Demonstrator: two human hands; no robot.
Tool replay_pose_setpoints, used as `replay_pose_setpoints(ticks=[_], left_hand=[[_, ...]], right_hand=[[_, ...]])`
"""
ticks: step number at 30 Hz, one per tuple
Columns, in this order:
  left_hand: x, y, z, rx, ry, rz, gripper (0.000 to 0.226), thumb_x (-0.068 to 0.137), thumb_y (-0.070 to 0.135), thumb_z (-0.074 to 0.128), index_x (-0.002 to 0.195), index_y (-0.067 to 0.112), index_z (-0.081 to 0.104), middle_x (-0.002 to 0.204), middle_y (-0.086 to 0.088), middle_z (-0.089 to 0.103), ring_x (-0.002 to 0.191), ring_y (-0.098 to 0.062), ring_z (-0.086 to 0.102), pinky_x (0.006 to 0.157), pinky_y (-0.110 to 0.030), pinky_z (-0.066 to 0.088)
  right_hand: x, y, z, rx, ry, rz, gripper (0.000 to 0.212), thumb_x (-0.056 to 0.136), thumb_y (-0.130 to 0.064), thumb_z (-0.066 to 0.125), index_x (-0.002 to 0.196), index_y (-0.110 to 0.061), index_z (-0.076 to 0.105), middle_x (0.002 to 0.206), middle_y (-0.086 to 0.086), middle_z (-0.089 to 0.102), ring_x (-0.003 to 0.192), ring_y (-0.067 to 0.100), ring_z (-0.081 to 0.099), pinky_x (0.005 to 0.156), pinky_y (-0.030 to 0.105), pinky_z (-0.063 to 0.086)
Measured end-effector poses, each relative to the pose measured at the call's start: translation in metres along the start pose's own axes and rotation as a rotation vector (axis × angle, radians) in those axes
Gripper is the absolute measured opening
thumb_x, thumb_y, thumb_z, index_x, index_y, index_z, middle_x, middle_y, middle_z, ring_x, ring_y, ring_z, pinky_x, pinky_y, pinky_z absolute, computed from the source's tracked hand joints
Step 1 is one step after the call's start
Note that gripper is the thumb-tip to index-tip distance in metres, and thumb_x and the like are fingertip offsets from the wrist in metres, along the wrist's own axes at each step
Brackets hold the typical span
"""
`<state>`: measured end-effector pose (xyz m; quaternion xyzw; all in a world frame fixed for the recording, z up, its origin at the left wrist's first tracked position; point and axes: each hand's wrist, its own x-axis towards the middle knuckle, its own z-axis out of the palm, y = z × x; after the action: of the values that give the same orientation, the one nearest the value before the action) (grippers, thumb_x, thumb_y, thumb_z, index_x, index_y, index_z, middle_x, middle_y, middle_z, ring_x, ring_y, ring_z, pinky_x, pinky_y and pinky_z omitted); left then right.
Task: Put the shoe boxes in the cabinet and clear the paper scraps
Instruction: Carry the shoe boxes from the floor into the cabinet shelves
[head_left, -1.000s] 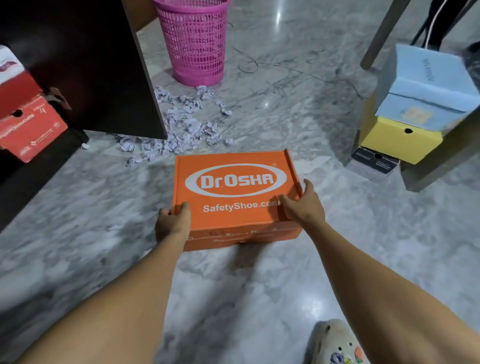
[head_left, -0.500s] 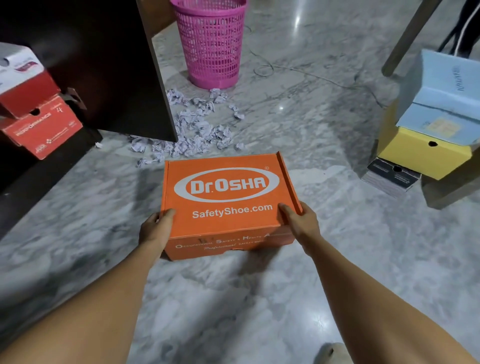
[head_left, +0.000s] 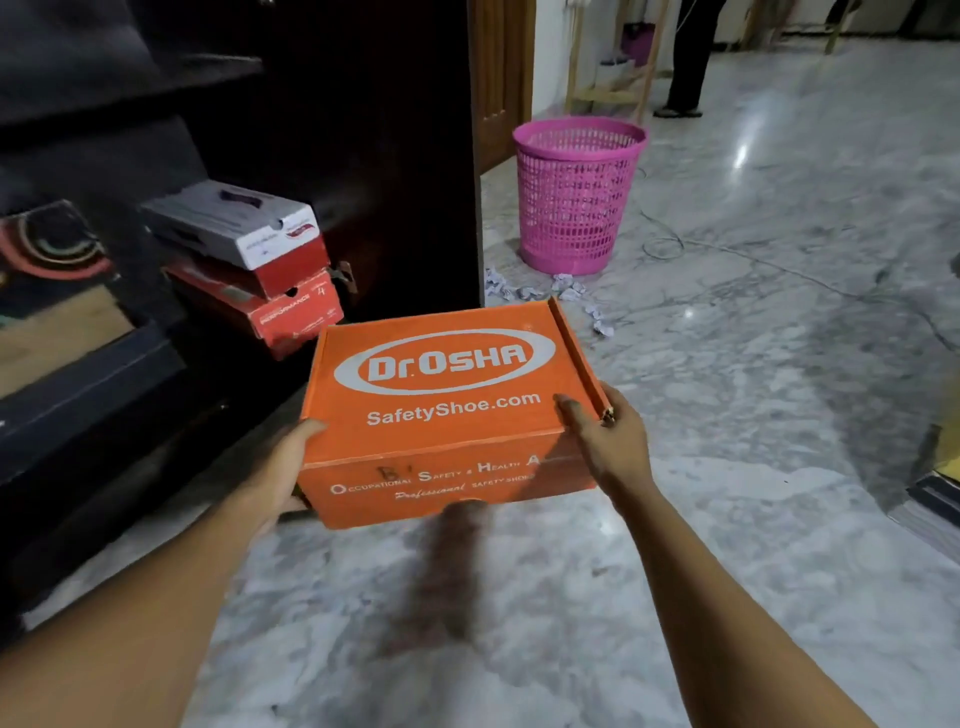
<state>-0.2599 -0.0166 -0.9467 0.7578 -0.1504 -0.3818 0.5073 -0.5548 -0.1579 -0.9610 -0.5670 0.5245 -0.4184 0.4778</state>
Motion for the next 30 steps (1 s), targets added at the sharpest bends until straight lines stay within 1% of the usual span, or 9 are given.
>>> replay_pose_setpoints(ticks=[5, 10, 14, 18, 22, 24, 26, 28, 30], left_hand=[[-0.012, 0.06, -0.043, -0.086, 0.1, 0.085, 0.02, 0.089, 0.04, 0.056, 0.099, 0.025, 0.064, 0.093, -0.006, 0.07, 0.09, -0.027, 0.065, 0.091, -0.05, 0.049], [-0.04, 0.125, -0.086, -0.161, 0.156, 0.221, 0.032, 0.084, 0.051, 0.053, 0.086, 0.023, 0.069, 0.084, -0.01, 0.075, 0.082, -0.029, 0.066, 0.09, -0.045, 0.048], [-0.066, 0.172, -0.111, -0.191, 0.225, 0.38, 0.036, 0.097, 0.042, 0.041, 0.08, 0.02, 0.064, 0.061, -0.003, 0.071, 0.071, -0.025, 0.062, 0.078, -0.037, 0.046], [-0.088, 0.213, -0.134, -0.284, 0.346, 0.48, 0.034, 0.087, 0.05, 0.05, 0.079, 0.02, 0.061, 0.072, -0.011, 0.066, 0.061, -0.025, 0.06, 0.062, -0.032, 0.046], [-0.095, 0.263, -0.155, -0.4, 0.471, 0.602, 0.058, 0.056, 0.068, 0.059, 0.09, 0.023, 0.069, 0.091, -0.016, 0.07, 0.078, -0.033, 0.067, 0.074, -0.047, 0.054], [-0.105, 0.292, -0.162, -0.44, 0.584, 0.701, 0.059, 0.062, 0.064, 0.062, 0.099, 0.019, 0.07, 0.096, -0.009, 0.07, 0.088, -0.027, 0.067, 0.08, -0.041, 0.054], [-0.115, 0.32, -0.173, -0.414, 0.702, 0.818, 0.046, 0.081, 0.051, 0.064, 0.108, 0.013, 0.067, 0.102, -0.001, 0.065, 0.094, -0.017, 0.058, 0.081, -0.027, 0.043], [-0.122, 0.344, -0.191, -0.34, 0.822, 0.889, 0.037, 0.092, 0.041, 0.058, 0.11, 0.01, 0.065, 0.099, -0.002, 0.06, 0.092, -0.016, 0.052, 0.079, -0.025, 0.035], [-0.128, 0.366, -0.209, -0.286, 0.906, 0.929, 0.039, 0.092, 0.043, 0.056, 0.105, 0.008, 0.065, 0.095, -0.004, 0.061, 0.088, -0.019, 0.052, 0.075, -0.025, 0.033]], right_hand=[[0.019, -0.066, 0.035, 0.08, -0.079, -0.142, 0.052, 0.079, -0.048, 0.075, 0.125, -0.027, 0.061, 0.11, -0.006, 0.071, 0.093, 0.009, 0.069, 0.09, 0.037, 0.055], [0.03, -0.156, 0.054, 0.138, -0.141, -0.289, 0.05, 0.08, -0.049, 0.073, 0.123, -0.036, 0.053, 0.104, -0.021, 0.059, 0.091, -0.008, 0.056, 0.08, 0.015, 0.04], [0.031, -0.219, 0.061, 0.171, -0.181, -0.396, 0.061, 0.075, -0.053, 0.073, 0.128, -0.036, 0.05, 0.104, -0.022, 0.057, 0.095, -0.001, 0.058, 0.093, 0.029, 0.046], [0.028, -0.267, 0.072, 0.2, -0.208, -0.487, 0.087, 0.066, -0.065, 0.073, 0.141, -0.033, 0.042, 0.123, -0.011, 0.056, 0.113, 0.015, 0.058, 0.102, 0.044, 0.047], [0.025, -0.323, 0.088, 0.228, -0.261, -0.586, 0.093, 0.069, -0.056, 0.077, 0.146, -0.033, 0.031, 0.13, -0.008, 0.049, 0.117, 0.017, 0.055, 0.099, 0.041, 0.049], [0.028, -0.354, 0.099, 0.239, -0.24, -0.632, 0.093, 0.069, -0.058, 0.079, 0.146, -0.035, 0.031, 0.135, -0.006, 0.049, 0.118, 0.017, 0.055, 0.101, 0.044, 0.049], [0.029, -0.386, 0.111, 0.263, -0.223, -0.665, 0.097, 0.064, -0.065, 0.079, 0.144, -0.036, 0.033, 0.135, -0.005, 0.051, 0.118, 0.017, 0.056, 0.102, 0.047, 0.048], [0.03, -0.417, 0.125, 0.297, -0.221, -0.693, 0.103, 0.058, -0.07, 0.077, 0.145, -0.033, 0.035, 0.135, -0.004, 0.052, 0.117, 0.016, 0.057, 0.101, 0.046, 0.049], [0.031, -0.443, 0.139, 0.327, -0.233, -0.727, 0.107, 0.056, -0.072, 0.076, 0.145, -0.03, 0.035, 0.135, -0.003, 0.053, 0.116, 0.016, 0.058, 0.101, 0.045, 0.049]])
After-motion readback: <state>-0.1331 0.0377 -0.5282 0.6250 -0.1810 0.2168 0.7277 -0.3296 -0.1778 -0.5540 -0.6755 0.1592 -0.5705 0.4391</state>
